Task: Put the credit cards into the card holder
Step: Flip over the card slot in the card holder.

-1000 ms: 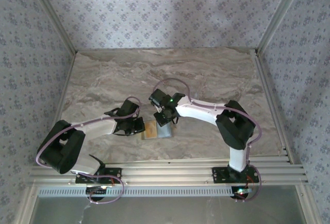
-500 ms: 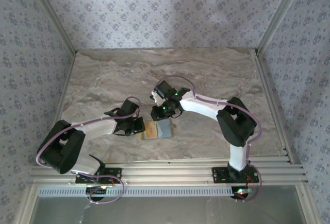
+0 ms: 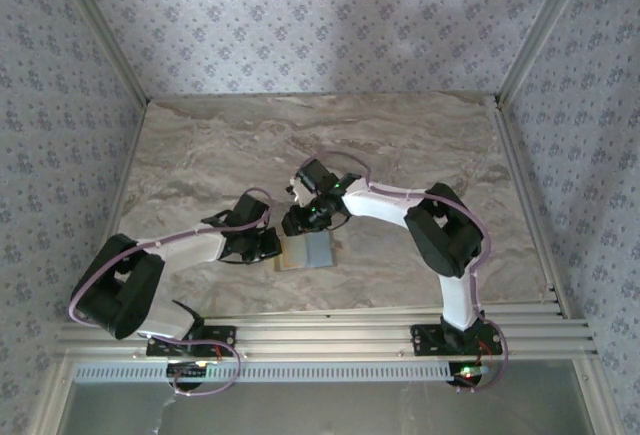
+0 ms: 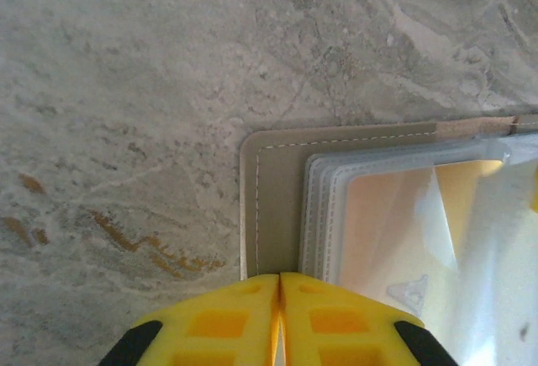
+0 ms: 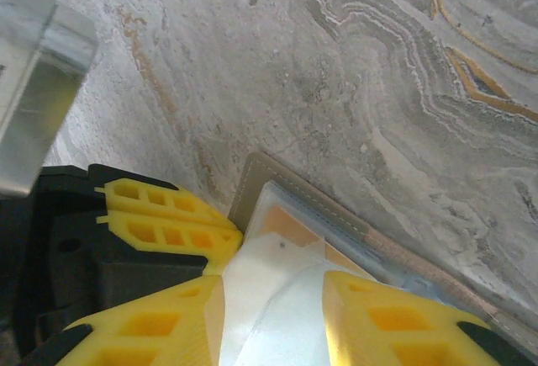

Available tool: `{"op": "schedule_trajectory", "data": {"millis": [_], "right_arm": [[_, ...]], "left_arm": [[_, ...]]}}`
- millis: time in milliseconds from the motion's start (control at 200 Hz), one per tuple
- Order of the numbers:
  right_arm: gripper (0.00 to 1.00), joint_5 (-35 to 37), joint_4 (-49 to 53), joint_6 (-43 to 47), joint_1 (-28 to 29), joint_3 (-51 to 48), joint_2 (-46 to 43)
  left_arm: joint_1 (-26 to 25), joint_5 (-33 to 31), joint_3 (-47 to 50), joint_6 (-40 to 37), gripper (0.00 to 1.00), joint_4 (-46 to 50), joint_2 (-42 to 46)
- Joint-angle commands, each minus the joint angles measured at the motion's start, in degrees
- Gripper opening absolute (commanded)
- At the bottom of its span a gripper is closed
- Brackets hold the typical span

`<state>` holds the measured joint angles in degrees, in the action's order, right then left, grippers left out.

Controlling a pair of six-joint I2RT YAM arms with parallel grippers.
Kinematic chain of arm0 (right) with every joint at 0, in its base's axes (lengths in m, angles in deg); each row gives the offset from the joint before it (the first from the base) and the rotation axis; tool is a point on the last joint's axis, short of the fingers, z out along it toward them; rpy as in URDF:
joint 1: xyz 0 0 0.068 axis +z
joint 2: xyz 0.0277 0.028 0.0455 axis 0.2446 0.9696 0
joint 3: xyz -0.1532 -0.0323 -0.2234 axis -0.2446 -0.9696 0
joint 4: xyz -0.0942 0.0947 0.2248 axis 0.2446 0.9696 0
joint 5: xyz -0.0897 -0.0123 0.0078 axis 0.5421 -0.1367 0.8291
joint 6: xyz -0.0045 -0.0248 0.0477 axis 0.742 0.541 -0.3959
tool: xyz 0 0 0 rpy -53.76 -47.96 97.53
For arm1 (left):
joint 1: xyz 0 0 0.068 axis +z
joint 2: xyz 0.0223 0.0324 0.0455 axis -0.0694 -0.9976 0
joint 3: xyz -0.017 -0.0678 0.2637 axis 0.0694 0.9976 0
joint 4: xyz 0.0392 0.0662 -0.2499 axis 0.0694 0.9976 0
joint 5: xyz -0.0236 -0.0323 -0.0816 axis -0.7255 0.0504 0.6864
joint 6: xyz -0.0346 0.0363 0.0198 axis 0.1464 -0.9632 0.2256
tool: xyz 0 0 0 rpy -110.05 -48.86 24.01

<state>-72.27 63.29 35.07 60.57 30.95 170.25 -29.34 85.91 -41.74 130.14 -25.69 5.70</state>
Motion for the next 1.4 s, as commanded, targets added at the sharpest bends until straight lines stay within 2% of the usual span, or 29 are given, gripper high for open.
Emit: {"op": "schedule_trajectory", "data": {"millis": [0,375,700,1074,1234,1394], "right_arm": [[0.42,-0.75,-0.33,-0.54,0.10,0.58,0.77],[0.48,6.90,4.69,2.31,1.46,0.12,-0.80],[0.54,5.31,3.07,1.86,0.98,-1.81,-2.57],[0.56,4.74,1.52,0.93,0.25,-3.91,-4.39],[0.57,10.97,1.80,0.58,-0.79,-6.55,-8.82],[0.59,18.97,2.87,0.66,-1.16,-9.79,-13.93]], "left_arm": [[-0.04,0.74,2.92,0.12,0.14,0.71,-1.98],[2.75,0.39,3.59,-0.83,0.22,4.74,3.31],[3.73,-0.78,3.24,-1.26,0.30,7.74,6.45],[3.81,-1.85,2.24,-1.70,0.41,10.80,10.28],[3.34,-2.53,0.25,-2.73,0.44,12.55,11.31],[0.79,-4.27,-3.30,-3.92,0.48,14.02,9.74]]}}
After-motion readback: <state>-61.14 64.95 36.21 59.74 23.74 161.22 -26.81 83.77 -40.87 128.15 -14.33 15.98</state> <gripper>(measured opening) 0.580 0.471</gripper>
